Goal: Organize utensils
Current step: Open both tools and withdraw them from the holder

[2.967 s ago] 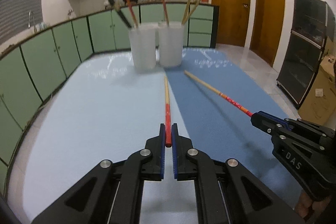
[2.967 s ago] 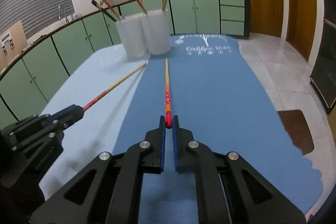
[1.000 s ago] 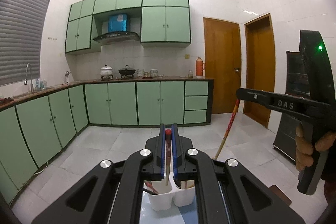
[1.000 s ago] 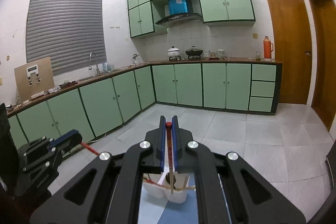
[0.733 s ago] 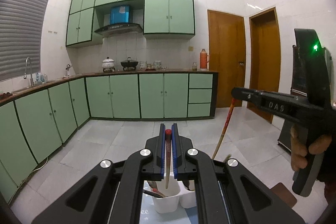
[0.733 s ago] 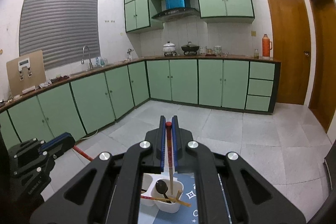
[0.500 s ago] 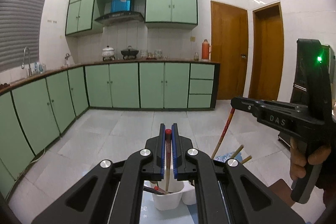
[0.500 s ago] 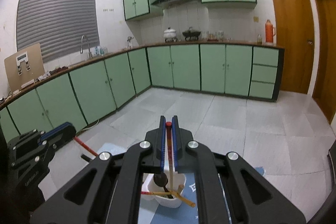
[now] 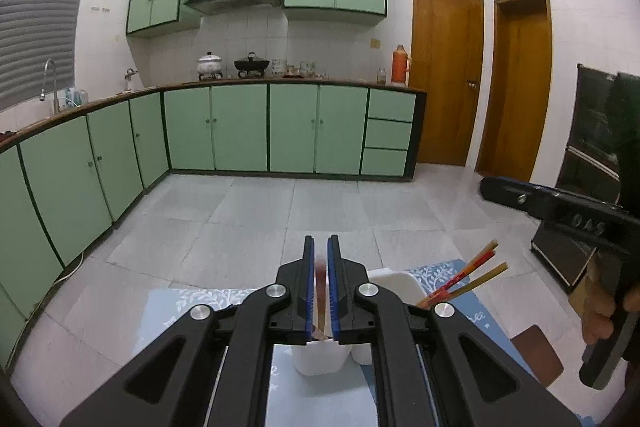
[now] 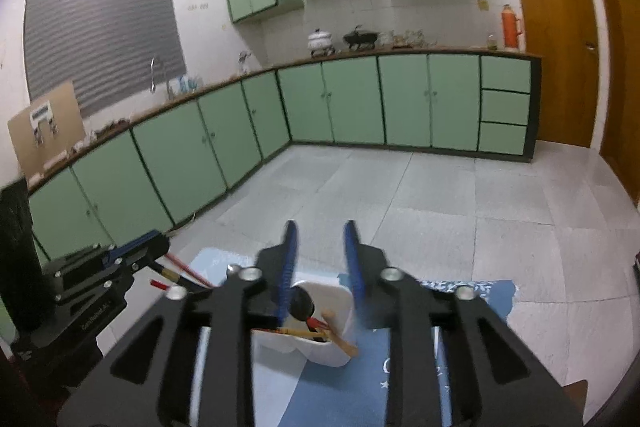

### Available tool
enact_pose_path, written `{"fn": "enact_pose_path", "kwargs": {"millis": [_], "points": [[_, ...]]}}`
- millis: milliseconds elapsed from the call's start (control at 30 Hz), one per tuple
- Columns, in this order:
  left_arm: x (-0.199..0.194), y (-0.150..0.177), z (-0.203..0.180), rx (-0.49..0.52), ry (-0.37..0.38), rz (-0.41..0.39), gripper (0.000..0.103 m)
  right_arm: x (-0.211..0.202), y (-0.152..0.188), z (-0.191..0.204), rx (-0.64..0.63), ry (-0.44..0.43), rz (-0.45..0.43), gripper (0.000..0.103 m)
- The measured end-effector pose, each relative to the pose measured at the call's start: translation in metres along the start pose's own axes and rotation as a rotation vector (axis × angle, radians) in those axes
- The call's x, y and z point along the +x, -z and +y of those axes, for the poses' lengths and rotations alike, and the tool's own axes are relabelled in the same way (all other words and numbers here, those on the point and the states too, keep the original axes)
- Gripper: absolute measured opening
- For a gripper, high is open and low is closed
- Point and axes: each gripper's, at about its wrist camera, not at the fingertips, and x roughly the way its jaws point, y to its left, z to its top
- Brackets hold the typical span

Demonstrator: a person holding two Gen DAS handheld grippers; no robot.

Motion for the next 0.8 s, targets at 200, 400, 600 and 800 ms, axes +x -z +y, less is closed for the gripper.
{"fn": "enact_pose_path", "kwargs": {"millis": [200,400,600,800], "points": [[-0.039,0.000,-0.002,-0.012,-0.003,-0.041,0.031,-0.046,0.005,-0.009,0.050,0.010,-0.070,0.045],[-0.080,0.013,-0.006,-0.030,-0.009,-0.052,0.050,-0.093,0.034,-0.001,0.048,0.027,-0.097,0.060],[-0.113,0.035,-0.010,-0.039,-0.026,-0.031,0.063,-0.122,0.063,0.008,0.075,0.011,-0.079,0.071],[-0.136,0.051,-0.017,-0.034,-0.030,-0.011,0.072,-0.145,0.088,0.025,0.065,0.019,-0.066,0.083]]}}
